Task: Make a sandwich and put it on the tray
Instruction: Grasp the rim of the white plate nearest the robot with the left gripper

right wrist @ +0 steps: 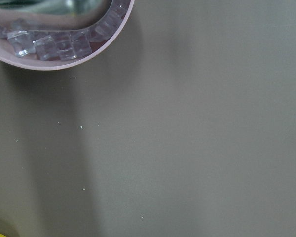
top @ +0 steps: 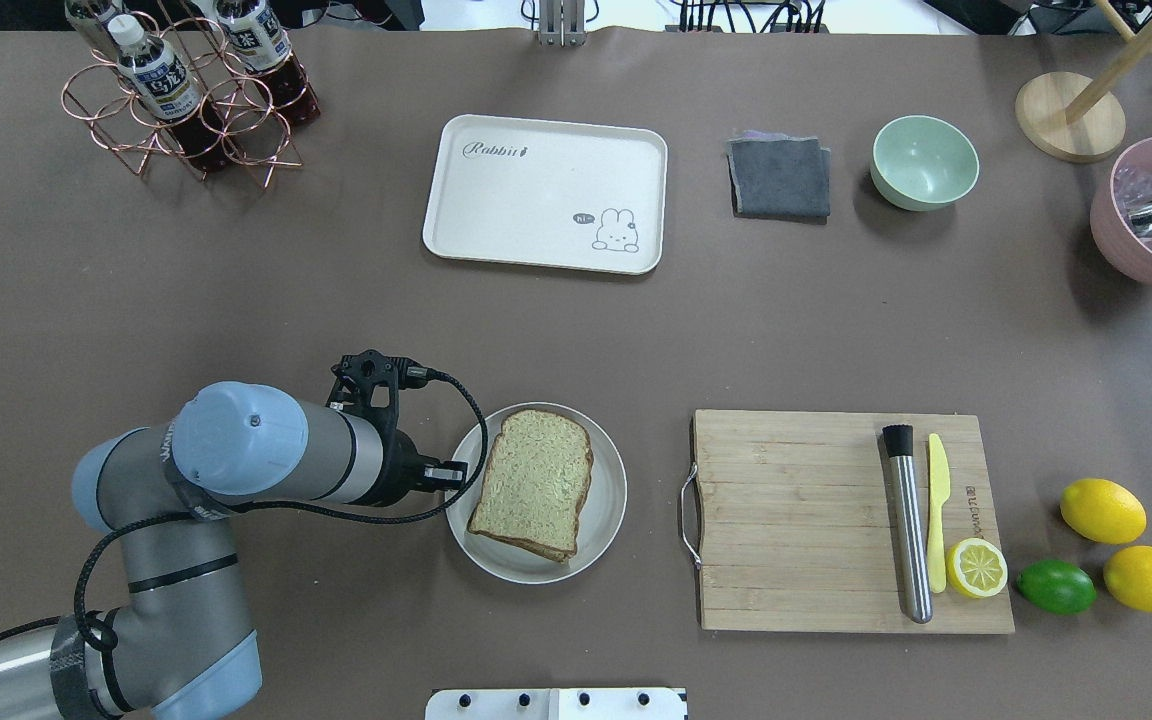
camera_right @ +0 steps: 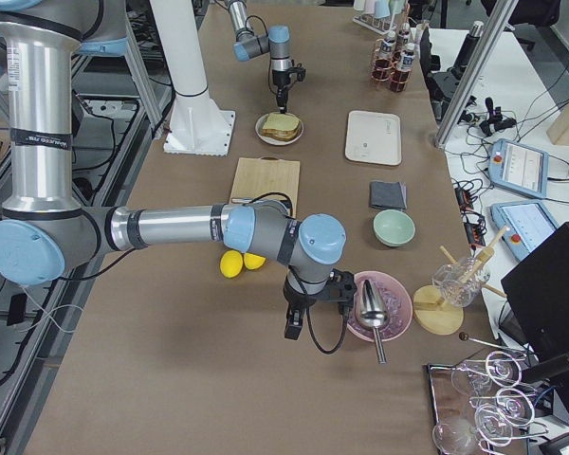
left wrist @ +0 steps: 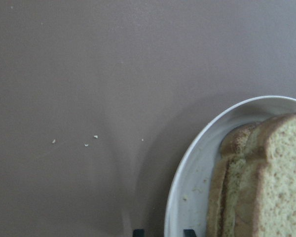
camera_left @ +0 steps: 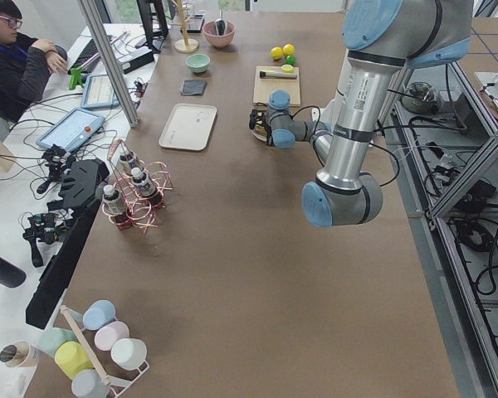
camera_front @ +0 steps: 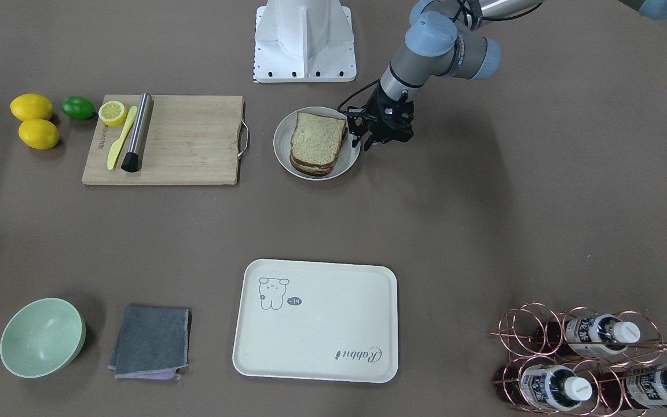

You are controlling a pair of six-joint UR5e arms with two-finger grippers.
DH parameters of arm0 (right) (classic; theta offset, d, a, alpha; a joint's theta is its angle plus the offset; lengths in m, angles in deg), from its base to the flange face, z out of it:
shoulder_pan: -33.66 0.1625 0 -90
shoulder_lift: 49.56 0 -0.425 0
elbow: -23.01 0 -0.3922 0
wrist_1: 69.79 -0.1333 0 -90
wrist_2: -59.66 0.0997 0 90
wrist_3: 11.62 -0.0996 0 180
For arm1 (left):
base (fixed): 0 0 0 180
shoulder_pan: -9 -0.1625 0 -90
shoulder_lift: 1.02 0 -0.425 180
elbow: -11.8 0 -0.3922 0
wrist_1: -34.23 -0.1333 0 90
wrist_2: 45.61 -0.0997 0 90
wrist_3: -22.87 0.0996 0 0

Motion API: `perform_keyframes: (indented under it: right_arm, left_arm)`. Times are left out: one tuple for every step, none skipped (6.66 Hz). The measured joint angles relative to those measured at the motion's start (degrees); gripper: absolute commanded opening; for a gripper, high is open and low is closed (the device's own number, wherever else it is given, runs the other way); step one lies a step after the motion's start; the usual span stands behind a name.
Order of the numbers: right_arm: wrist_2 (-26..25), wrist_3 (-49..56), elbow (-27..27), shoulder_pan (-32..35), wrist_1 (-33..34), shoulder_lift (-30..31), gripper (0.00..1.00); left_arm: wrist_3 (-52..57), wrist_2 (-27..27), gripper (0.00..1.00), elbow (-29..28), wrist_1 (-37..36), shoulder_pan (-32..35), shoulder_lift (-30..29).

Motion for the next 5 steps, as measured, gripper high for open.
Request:
perform_keyframes:
  right_arm:
    - [0.00,-0.04,0.02,0.00,0.00,-0.09,1.00]
    - [0.00,-0.06,0.02,0.00,0.00,-0.20,1.00]
    - [0.00,-0.06,0.02,0.00,0.00,-0.24,1.00]
    - [0.00,-0.05,0.02,0.00,0.00,-0.22,1.00]
    - [0.00,-0.01,0.02,0.00,0.00,-0.12,1.00]
  left_arm:
    - [-0.01,0.00,0.33,-0.03,0.00,0.00,-0.05]
    - [-0.02,0.00,0.33,-0.04,0.00,0.00,-0.07]
    - [0.00,0.00,0.32,-0.08,0.00,0.00,-0.07]
    - [0.04,0.00,0.32,-0.11,0.02,0.00,-0.10]
    - [0.04,0.00,0.30,-0.12,0.06,-0.08,-0.11]
